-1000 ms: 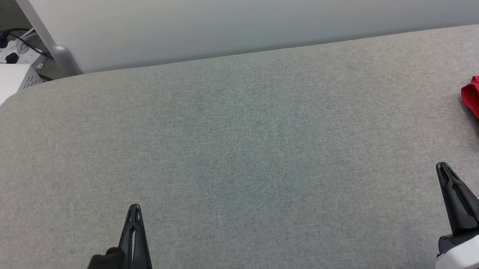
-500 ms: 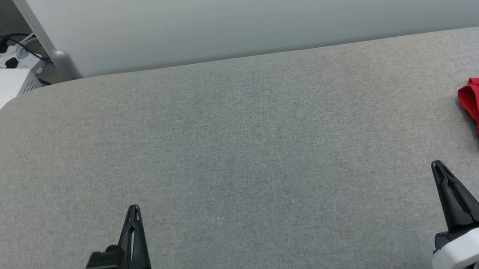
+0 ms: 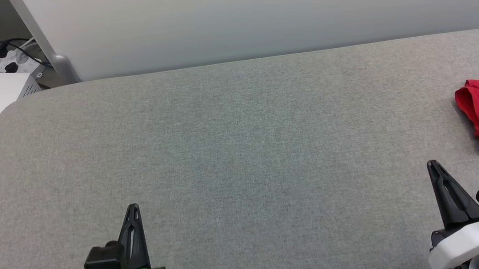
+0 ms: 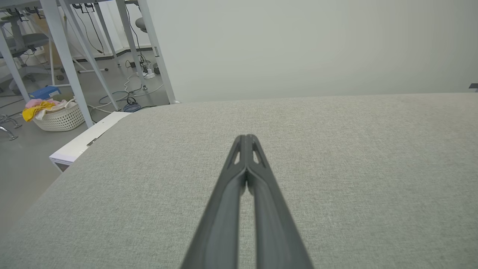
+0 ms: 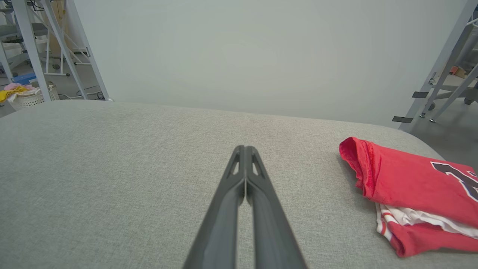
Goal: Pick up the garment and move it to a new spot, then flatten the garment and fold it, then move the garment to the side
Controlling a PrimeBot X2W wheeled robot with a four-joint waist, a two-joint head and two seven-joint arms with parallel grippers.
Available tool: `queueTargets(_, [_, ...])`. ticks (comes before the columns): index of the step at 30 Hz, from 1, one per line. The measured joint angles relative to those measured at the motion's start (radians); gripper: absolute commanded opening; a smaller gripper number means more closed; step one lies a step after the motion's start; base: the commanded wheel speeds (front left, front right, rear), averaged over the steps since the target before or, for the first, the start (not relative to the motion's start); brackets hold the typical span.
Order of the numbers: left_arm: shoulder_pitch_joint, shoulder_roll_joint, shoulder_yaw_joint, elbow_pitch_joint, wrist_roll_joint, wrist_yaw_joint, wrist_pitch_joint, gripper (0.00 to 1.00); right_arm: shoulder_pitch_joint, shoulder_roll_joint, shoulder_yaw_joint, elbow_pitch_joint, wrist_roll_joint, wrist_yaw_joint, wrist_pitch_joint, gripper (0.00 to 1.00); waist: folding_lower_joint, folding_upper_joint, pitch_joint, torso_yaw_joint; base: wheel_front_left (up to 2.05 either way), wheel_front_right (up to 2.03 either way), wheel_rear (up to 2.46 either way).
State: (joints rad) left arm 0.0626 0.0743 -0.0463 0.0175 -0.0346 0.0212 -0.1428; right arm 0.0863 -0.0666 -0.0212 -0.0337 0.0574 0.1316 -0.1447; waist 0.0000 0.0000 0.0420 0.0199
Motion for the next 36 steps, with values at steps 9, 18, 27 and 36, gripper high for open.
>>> queueTargets(9, [-0.007,-0.002,0.006,-0.001,0.002,-0.001,0.016,0.00,-0.008,0.001,0.002,0.003,-0.007,0.000,0.018,0.00,0.0000,0.0000,-0.005,-0.003,0.00,0.00,0.00])
queueTargets(18, [-0.010,-0.006,0.013,-0.004,0.005,-0.005,0.039,0.00,-0.018,0.004,0.005,0.008,-0.015,0.000,0.038,0.00,0.0000,0.0000,-0.012,-0.006,0.00,0.00,0.00])
queueTargets(27, [-0.019,-0.007,0.018,-0.006,0.009,-0.008,0.059,0.00,-0.029,0.005,0.008,0.012,-0.021,0.000,0.058,0.00,0.0000,0.0000,-0.017,-0.008,0.00,0.00,0.00])
queueTargets(36, [-0.024,-0.011,0.022,-0.007,0.013,-0.009,0.074,0.00,-0.035,0.006,0.011,0.016,-0.027,0.000,0.078,0.00,0.0000,0.0000,-0.023,-0.011,0.00,0.00,0.00])
